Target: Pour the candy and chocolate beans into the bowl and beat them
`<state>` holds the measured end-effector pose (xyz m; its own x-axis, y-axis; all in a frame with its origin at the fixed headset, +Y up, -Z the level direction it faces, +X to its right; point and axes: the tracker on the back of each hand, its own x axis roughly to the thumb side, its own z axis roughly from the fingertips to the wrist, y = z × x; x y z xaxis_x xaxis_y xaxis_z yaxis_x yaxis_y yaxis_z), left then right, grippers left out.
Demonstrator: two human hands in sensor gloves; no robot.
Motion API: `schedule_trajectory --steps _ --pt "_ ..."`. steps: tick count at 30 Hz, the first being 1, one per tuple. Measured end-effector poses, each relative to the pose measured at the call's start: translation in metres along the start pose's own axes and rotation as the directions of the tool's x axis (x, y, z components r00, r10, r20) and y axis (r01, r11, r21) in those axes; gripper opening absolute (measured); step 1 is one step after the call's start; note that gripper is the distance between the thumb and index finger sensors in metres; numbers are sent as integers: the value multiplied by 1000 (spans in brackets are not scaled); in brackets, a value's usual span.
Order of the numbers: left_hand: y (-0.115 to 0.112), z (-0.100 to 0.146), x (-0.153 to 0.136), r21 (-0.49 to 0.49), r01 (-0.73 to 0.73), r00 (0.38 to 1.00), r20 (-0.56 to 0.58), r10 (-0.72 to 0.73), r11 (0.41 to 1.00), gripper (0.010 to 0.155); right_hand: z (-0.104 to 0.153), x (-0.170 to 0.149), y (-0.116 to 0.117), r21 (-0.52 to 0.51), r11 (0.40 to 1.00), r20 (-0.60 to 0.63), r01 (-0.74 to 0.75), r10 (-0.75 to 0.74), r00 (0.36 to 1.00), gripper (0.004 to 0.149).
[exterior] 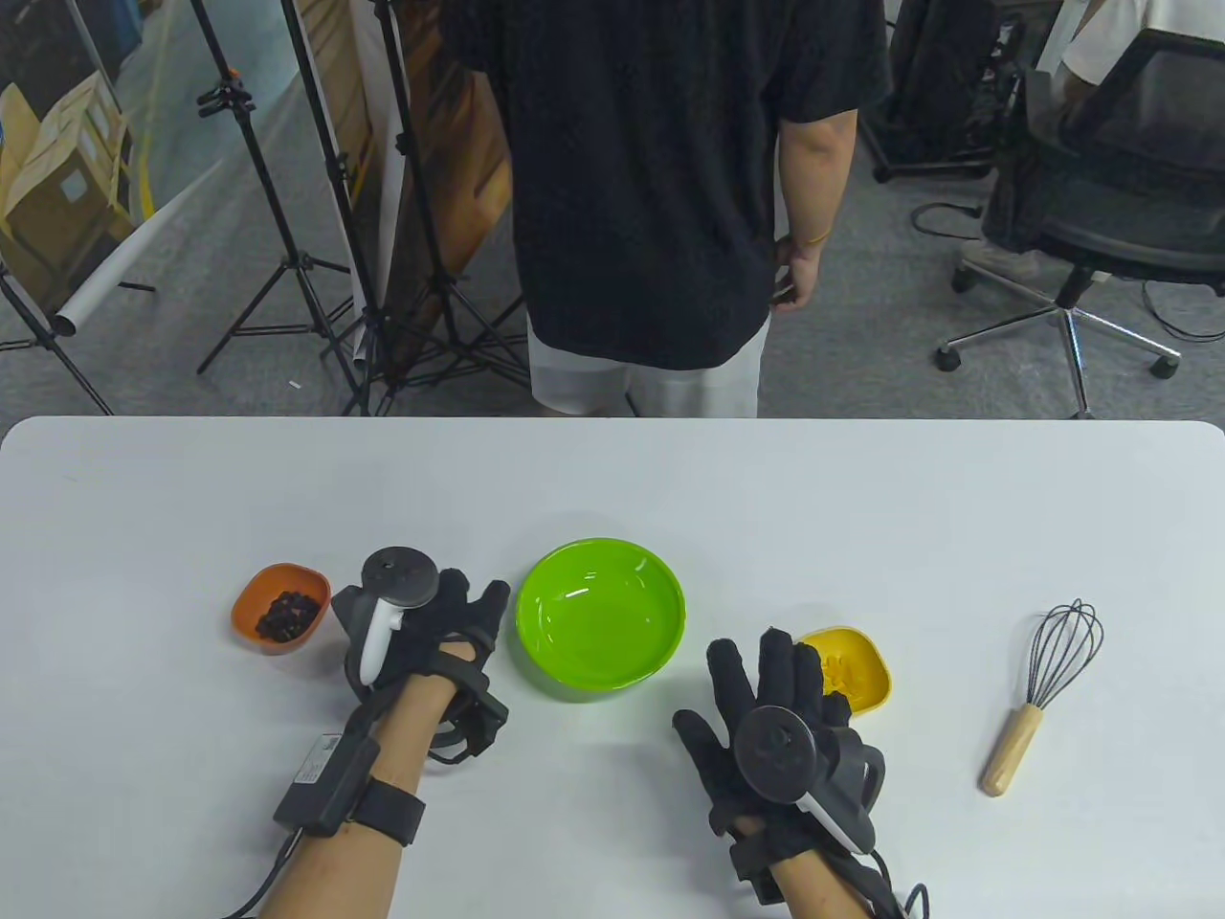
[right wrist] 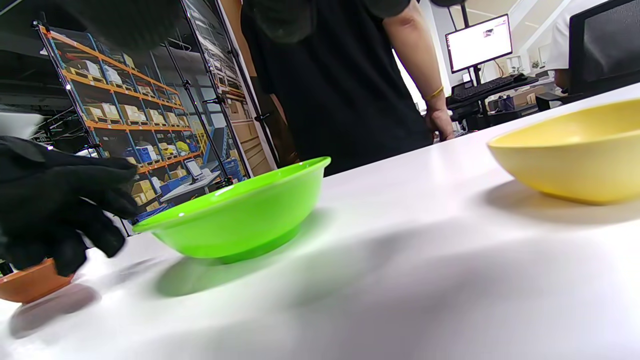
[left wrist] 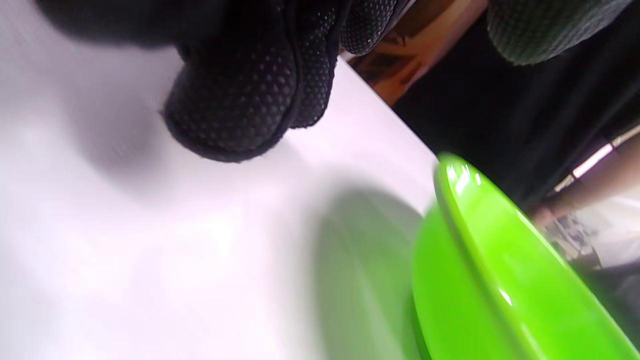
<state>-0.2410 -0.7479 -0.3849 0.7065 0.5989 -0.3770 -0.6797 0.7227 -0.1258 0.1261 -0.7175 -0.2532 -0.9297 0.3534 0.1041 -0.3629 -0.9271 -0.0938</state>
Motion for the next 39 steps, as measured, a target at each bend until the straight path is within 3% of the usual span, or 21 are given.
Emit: schedule_trajectory --steps 5,9,13,18,21,26,28,33,39 --pt "59 19 -27 183 119 993 -46 -112 976 84 1 2 3 12 1000 6 -2 2 1000 75" --pt "102 19 -62 311 237 966 -175 -190 921 85 1 3 4 17 1000 8 -4 4 1000 75" --pt "124 6 -99 318 319 925 -308 -220 893 85 0 2 5 25 1000 -3 -8 8 1000 75" --pt "130 -22 -131 256 328 888 -412 -205 909 84 -1 0 6 34 999 -17 -21 22 1000 75" --pt "126 -39 -143 191 282 878 -447 -173 940 80 -2 -2 5 31 999 -27 -21 22 999 75" --pt "119 -55 -152 174 255 874 -462 -150 951 71 -2 -5 4 31 999 -44 -22 23 999 75" --pt "117 -58 -153 228 203 892 -443 -84 952 66 -3 -7 5 36 999 -49 -21 23 999 76" --pt "116 -64 -156 252 177 894 -446 -48 951 51 -3 -7 6 45 999 -51 -22 24 998 76" --pt "114 -65 -151 248 204 891 -448 -75 947 47 -4 -7 6 45 999 -49 -19 22 999 76"
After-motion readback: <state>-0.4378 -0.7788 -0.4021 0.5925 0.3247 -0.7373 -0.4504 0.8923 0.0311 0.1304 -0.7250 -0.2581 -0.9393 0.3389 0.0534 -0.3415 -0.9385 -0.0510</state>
